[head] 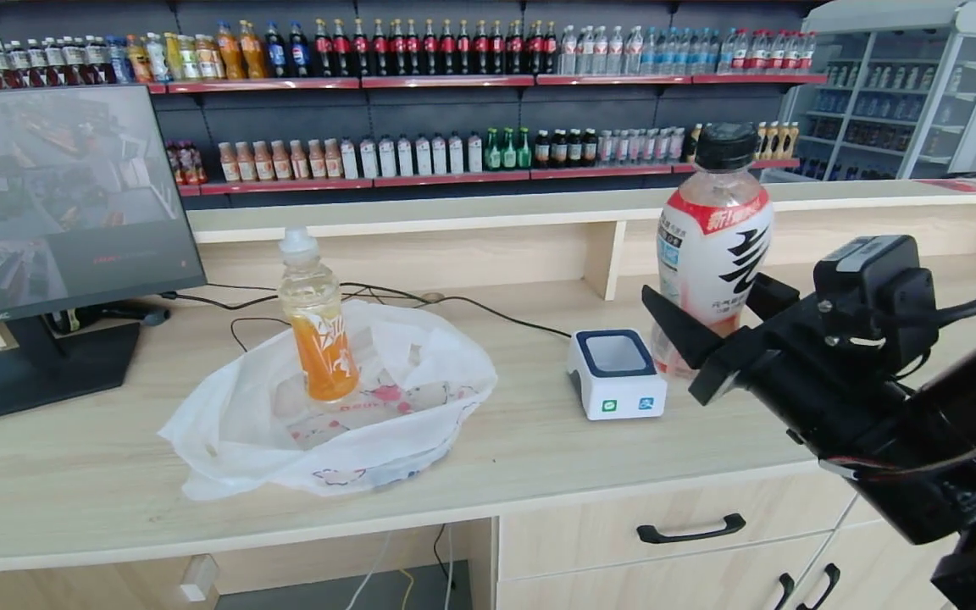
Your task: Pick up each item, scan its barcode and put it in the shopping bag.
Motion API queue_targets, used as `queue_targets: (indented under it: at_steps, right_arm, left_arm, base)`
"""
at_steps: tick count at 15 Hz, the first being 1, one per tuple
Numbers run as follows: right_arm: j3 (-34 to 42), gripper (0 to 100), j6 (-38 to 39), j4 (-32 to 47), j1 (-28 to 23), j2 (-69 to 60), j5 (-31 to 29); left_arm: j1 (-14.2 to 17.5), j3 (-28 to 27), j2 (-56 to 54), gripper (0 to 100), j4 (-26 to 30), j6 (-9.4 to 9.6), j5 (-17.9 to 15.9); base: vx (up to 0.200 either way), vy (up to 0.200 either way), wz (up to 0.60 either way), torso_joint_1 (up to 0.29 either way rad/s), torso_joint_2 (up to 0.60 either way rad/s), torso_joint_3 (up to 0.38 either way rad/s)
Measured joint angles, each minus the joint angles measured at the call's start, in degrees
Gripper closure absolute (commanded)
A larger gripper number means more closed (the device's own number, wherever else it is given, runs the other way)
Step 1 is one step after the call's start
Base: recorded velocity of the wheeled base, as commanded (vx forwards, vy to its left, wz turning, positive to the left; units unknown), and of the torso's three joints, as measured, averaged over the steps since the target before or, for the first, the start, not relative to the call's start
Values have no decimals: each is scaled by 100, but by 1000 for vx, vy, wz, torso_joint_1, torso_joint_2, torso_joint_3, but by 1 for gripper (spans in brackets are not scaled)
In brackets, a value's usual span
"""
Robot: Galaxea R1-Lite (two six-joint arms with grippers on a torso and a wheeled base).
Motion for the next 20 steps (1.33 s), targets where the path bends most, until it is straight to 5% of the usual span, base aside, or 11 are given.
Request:
queue_targets:
  at_steps: [7,10,16,20]
  right_arm:
    - [-1832,100,-852,-7,-190,1298,1218]
    - [-2864,100,-1019,-18,-396,1985,2326]
    - [-2949,100,-1719,-13,-989,2427,4196]
    - [-2814,100,-2092,-13,-1165,2459,4614]
  left_arm:
    - [2,0,0,0,0,-2,0]
    - [2,0,0,0,0,-2,0]
    - [2,0,0,0,0,-2,0]
    - [2,0,0,0,0,-2,0]
  base:
    - [0,0,0,0,0,0]
    - [0,0,0,0,0,0]
    - [0,0,0,0,0,0]
    - [0,0,0,0,0,0]
